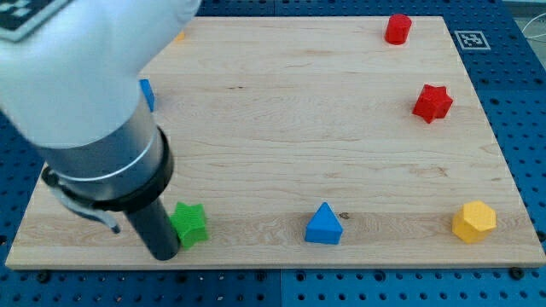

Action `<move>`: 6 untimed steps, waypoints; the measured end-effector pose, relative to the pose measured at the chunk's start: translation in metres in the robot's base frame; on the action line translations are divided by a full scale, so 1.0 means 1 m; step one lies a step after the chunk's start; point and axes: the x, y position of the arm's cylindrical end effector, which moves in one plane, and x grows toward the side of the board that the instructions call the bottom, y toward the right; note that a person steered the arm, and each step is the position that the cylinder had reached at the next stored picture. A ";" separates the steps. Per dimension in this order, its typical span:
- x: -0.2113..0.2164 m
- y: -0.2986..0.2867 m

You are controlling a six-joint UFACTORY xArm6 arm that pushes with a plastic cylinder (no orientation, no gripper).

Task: Slide green star towards green circle

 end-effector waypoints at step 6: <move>-0.045 0.006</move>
